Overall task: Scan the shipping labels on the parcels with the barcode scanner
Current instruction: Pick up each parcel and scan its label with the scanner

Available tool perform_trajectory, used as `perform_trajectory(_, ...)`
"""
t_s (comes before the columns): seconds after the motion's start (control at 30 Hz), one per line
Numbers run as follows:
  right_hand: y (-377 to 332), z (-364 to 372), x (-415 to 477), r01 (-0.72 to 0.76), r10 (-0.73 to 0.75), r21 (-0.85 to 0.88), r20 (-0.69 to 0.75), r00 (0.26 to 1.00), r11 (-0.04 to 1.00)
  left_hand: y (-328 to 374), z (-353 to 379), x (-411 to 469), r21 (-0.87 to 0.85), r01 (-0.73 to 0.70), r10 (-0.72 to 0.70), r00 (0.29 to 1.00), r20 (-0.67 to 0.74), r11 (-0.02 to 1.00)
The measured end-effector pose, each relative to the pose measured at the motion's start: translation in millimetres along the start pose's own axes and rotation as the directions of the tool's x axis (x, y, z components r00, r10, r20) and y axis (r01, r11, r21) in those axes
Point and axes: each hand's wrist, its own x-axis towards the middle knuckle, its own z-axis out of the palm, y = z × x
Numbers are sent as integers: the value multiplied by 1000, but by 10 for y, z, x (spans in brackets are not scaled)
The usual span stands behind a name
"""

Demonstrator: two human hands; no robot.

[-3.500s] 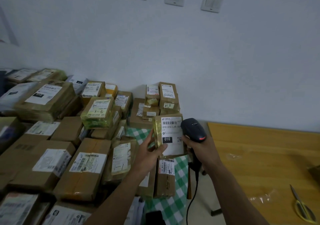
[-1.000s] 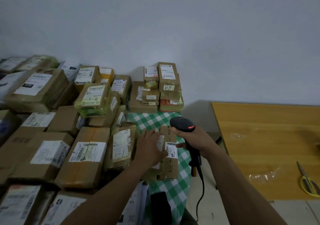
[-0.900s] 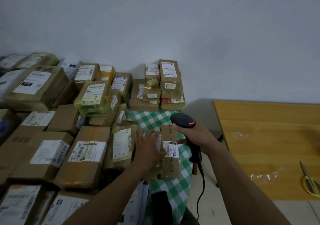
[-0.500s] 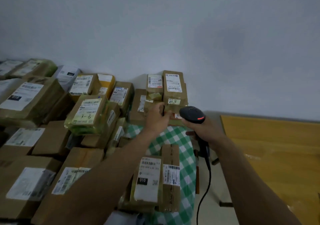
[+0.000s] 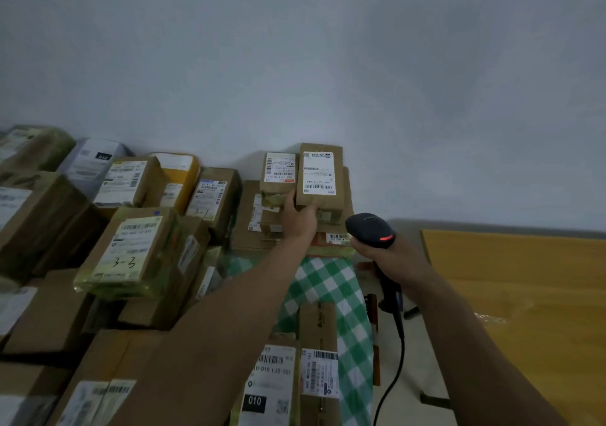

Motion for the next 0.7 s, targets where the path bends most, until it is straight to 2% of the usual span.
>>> perform_trajectory(0.17, -25, 83, -140, 108, -103, 62, -71, 992, 992, -75, -220, -351, -166, 32, -18, 996, 88, 986)
perform_trajectory(0.3, -156, 265, -421, 200, -185, 90, -152, 971, 976, -113, -426, -903, -385, 134, -70, 982, 177, 913)
perform_trajectory(0.37, -175, 341, -594, 217, -196, 113, -178, 964, 970, -157, -560, -1151, -391, 135, -50, 974, 220, 911)
perform_trajectory(0.4, -176, 375, -685, 222, -199, 113, -184, 963, 968, -157, -632, -1278, -349, 107, -23, 972, 234, 931)
perform_trajectory(0.47, -163, 435, -867, 219, -200, 90, -185, 962, 971, -163, -777, -1469, -154, 2, 41, 961, 273, 988)
perform_trajectory(0.53, -140, 474, -1045, 220, -209, 50, -173, 963, 974, -140, -928, -1640, 26, -85, 72, 941, 331, 996)
perform_trajectory(0.7, -199, 519, -1400, 254, -264, -99, -98, 960, 962, -89, -1247, -1941, 180, -139, 58, 917, 395, 974)
